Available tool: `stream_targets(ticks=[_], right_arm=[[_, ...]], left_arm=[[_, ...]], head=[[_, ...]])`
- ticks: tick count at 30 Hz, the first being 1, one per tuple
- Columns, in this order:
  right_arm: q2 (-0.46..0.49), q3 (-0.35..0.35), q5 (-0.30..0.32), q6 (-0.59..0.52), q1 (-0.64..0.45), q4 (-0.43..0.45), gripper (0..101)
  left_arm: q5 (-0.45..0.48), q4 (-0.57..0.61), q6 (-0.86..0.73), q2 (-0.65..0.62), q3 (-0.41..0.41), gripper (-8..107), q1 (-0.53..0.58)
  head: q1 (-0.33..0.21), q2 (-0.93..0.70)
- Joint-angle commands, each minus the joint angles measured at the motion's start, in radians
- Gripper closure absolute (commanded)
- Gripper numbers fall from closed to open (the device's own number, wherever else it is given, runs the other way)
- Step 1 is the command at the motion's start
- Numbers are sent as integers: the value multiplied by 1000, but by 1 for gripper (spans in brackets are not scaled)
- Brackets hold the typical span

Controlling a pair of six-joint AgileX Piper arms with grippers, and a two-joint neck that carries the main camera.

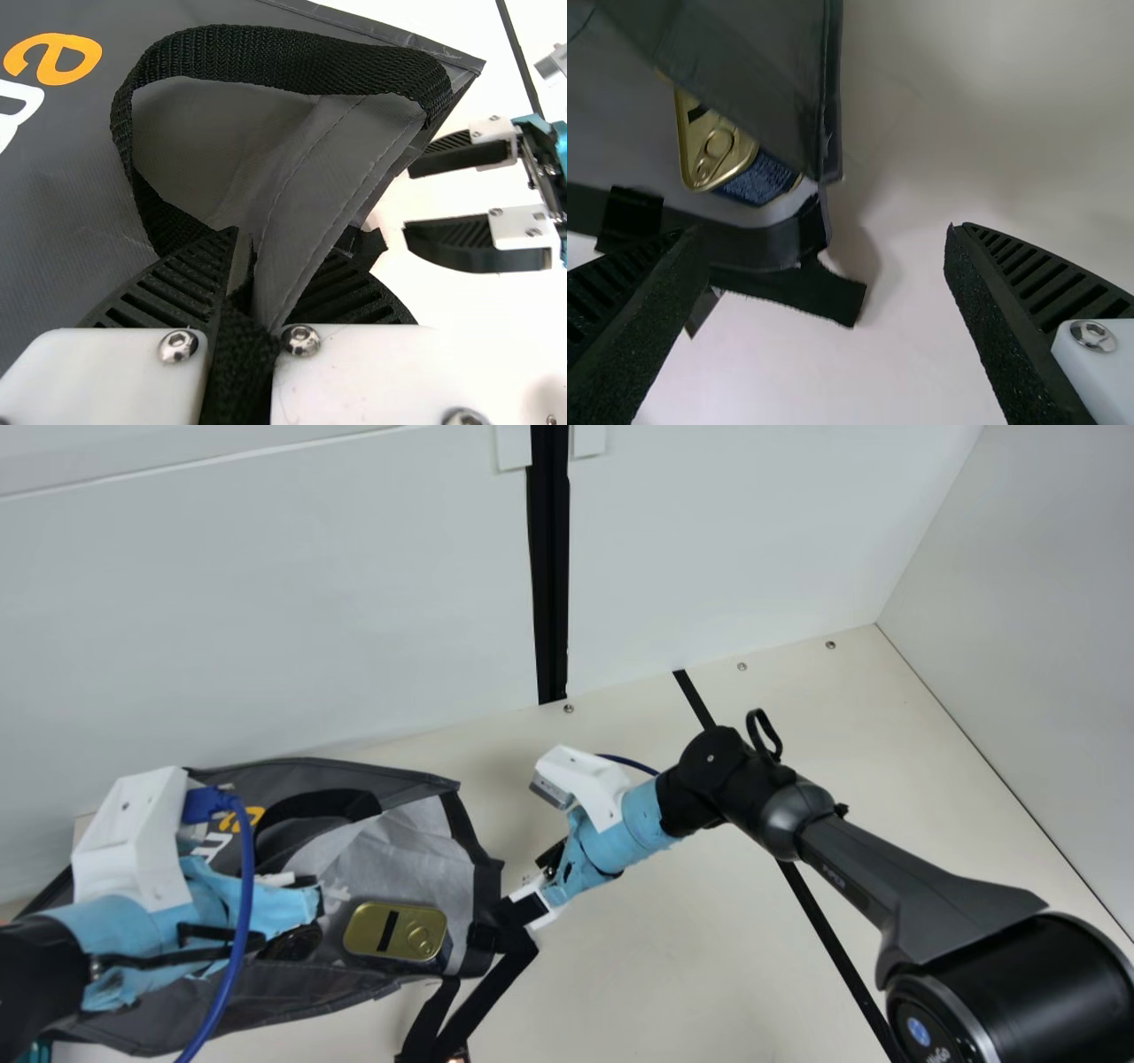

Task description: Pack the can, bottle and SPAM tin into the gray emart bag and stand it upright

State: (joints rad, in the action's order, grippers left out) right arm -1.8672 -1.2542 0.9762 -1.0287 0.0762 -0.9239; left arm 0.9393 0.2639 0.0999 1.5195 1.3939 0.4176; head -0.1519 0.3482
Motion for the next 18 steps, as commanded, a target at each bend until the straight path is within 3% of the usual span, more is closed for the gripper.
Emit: stream_targets(ticks=[1,18], right_arm=[[-18,-16,-1,7,7,-4,6],[-144,-145,-21,76,91,-38,6]], left_arm=[[0,0,0,0,0,107,0],[0,0,0,0,0,107,0]], head=[[-23,1],[-23,1]])
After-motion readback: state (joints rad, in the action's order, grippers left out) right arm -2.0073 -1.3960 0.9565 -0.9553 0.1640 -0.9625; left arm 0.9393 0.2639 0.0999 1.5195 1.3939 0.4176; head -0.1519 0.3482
